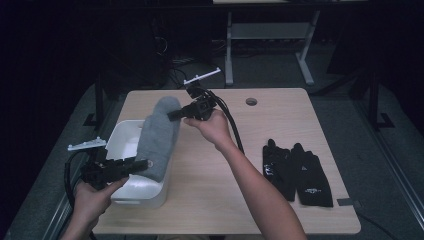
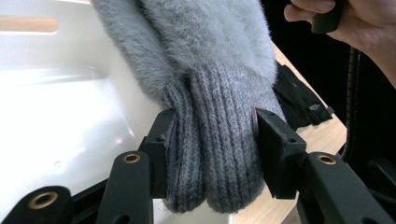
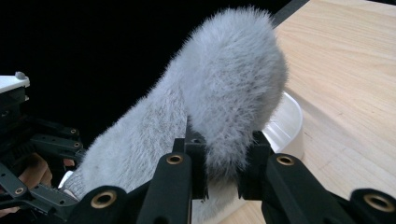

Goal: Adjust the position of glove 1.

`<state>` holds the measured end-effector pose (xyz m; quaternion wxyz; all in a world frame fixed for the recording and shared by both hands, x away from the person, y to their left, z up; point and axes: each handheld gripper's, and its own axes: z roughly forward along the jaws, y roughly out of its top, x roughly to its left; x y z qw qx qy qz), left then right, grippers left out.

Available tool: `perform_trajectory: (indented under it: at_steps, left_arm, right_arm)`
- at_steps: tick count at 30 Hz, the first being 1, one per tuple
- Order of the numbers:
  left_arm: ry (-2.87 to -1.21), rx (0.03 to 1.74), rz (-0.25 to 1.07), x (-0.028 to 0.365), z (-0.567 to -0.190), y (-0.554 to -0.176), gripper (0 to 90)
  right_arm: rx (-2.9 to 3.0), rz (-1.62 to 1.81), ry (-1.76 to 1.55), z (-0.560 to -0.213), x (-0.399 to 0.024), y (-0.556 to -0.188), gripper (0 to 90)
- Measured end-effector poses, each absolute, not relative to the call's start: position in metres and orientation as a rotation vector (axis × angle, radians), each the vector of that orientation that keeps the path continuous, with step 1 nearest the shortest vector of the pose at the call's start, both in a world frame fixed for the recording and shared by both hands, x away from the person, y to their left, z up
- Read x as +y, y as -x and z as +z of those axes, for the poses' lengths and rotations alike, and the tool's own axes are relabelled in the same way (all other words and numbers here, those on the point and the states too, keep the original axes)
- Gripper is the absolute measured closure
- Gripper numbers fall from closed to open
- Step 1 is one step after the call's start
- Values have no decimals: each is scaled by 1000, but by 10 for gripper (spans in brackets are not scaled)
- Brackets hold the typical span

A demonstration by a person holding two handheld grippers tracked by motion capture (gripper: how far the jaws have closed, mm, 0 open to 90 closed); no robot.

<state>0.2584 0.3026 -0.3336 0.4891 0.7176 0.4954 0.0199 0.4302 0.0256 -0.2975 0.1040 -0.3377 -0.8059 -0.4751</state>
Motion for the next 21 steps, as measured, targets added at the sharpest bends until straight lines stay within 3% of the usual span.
perform_trajectory:
  at_steps: [21]
  left_arm:
    - [-1734,1275,33,323,-359,-259,520]
  right_arm:
    - [-2381,-1325,981,-322,61,-443,771]
